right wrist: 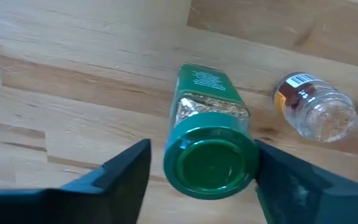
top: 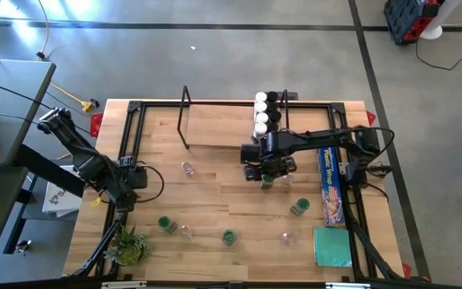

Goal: Shelf spices
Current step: Put the green seasoning bottle on the shelf

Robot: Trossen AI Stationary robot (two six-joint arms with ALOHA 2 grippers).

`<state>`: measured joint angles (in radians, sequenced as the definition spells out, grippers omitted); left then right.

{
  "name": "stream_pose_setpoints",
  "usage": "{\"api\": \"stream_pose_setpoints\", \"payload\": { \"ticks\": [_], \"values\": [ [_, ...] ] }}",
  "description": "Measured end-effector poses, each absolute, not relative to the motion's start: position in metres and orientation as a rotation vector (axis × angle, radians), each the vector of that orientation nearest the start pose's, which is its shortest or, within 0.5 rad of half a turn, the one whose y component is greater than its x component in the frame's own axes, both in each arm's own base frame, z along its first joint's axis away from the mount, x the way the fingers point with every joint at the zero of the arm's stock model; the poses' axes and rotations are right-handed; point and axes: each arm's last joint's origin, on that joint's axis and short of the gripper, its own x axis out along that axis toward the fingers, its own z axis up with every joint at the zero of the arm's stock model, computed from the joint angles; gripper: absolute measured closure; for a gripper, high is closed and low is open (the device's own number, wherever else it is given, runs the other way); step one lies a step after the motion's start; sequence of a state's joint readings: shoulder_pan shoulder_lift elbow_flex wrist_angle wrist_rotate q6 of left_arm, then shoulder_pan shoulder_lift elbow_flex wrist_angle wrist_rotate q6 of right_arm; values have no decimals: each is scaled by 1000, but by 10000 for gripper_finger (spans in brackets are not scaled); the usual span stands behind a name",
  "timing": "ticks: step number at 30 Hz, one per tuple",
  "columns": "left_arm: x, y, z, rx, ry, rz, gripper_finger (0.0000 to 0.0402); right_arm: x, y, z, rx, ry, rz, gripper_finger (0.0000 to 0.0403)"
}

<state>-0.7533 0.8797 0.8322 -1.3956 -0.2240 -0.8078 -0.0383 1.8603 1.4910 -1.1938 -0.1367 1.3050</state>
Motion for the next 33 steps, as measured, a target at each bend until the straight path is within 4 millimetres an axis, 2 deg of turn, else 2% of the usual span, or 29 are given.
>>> {"api": "stream_pose_setpoints", "payload": {
  "ticks": [5,9,11,13,17,21,24,25,27,30,33],
  "values": [
    [83,-71,260,23,1328,102,124,348,-10,228,1115,1385,-903,213],
    [82,-71,261,35,1320,103,124,359,-13,230,1106,1342,-720,213],
    [81,-71,261,38,1318,97,124,366,-15,239,1071,1307,-642,213],
    [81,-71,261,34,1317,98,124,373,-19,259,1013,1255,-545,213],
    [81,-72,261,12,1309,106,124,381,-37,312,833,1142,-362,213],
    [82,-72,261,-13,1303,123,124,381,-76,359,648,1067,-313,213],
    [82,-72,261,-42,1299,145,124,382,-110,375,497,1077,-313,213],
    [82,-72,261,-52,1298,153,124,384,-122,377,445,1079,-313,213],
    [82,-72,261,-61,1298,158,124,385,-146,366,370,1083,-286,213],
    [82,-72,262,-69,1303,151,124,380,-175,338,293,1145,-238,213],
    [81,-73,262,-108,1317,160,124,379,-197,319,200,1189,-269,213]
  ]
}}
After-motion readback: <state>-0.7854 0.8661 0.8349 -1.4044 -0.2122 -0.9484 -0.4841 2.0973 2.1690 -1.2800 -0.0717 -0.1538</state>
